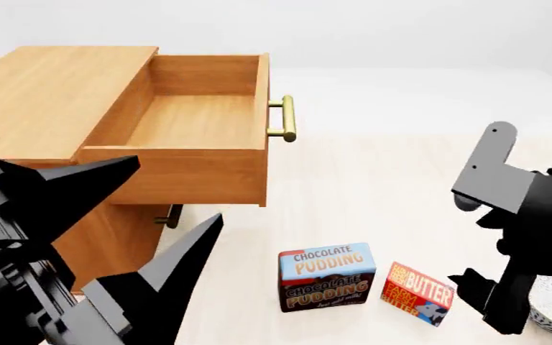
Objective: Put the butter at the back in the top drawer of the cabinet and close it.
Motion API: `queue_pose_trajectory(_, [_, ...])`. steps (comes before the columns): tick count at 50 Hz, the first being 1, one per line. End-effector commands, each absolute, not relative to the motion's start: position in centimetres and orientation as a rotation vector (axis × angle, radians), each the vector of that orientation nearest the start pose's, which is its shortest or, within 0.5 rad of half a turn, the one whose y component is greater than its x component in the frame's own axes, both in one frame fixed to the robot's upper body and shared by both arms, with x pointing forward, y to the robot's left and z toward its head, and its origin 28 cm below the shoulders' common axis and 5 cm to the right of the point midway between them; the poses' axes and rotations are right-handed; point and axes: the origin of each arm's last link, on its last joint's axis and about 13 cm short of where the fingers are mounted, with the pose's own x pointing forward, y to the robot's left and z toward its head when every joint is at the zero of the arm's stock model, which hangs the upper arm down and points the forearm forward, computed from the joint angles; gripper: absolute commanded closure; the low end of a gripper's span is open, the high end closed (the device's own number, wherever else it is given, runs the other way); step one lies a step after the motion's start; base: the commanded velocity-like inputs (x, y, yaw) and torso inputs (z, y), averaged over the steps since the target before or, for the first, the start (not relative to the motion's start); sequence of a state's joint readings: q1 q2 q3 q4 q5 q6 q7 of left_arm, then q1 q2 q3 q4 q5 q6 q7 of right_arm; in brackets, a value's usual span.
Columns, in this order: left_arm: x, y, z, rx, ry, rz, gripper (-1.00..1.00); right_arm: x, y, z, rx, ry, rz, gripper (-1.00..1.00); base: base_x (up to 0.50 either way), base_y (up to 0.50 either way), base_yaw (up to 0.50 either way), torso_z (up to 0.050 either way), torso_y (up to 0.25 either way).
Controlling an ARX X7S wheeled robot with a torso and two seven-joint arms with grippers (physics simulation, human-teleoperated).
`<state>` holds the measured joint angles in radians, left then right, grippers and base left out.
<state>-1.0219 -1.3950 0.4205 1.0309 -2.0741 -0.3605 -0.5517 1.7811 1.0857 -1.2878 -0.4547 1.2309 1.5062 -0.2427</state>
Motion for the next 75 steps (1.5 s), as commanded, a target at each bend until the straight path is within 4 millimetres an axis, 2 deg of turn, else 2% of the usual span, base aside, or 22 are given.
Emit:
queue_pose_trajectory(1, [11.6, 26.2, 28.6, -0.042, 0.042, -0.771, -1.00, 24.9, -22.2, 30.9, -0.862, 1.126, 0.582, -1.00, 0.00, 0.00, 0.00, 0.000, 0.000])
queue_pose_trajectory(15, [12.2, 26.6, 27.8, -0.073, 0.073, -0.779, -1.00, 27.2, -21.6, 29.0, -0.881, 1.228, 0.654, -1.00, 0.00, 0.00, 0.00, 0.000, 0.000])
queue_pose_trajectory(35, [12.8, 26.8, 26.8, -0.093, 0.107, -0.781, -1.00, 30.3, -20.8, 26.5, -0.874, 1.238, 0.666, -1.00, 0.00, 0.00, 0.00, 0.000, 0.000])
queue_pose_trajectory(59, [12.8, 26.6, 26.5, -0.089, 0.118, -0.791, -1.00, 32.1, -20.9, 22.8, -0.907, 1.321, 0.658, -1.00, 0.00, 0.00, 0.00, 0.000, 0.000])
queue_pose_trajectory(75, [13.1, 26.6, 26.0, -0.093, 0.131, -0.791, -1.00, 33.8, -21.2, 21.2, -0.897, 1.326, 0.605, -1.00, 0.00, 0.00, 0.00, 0.000, 0.000])
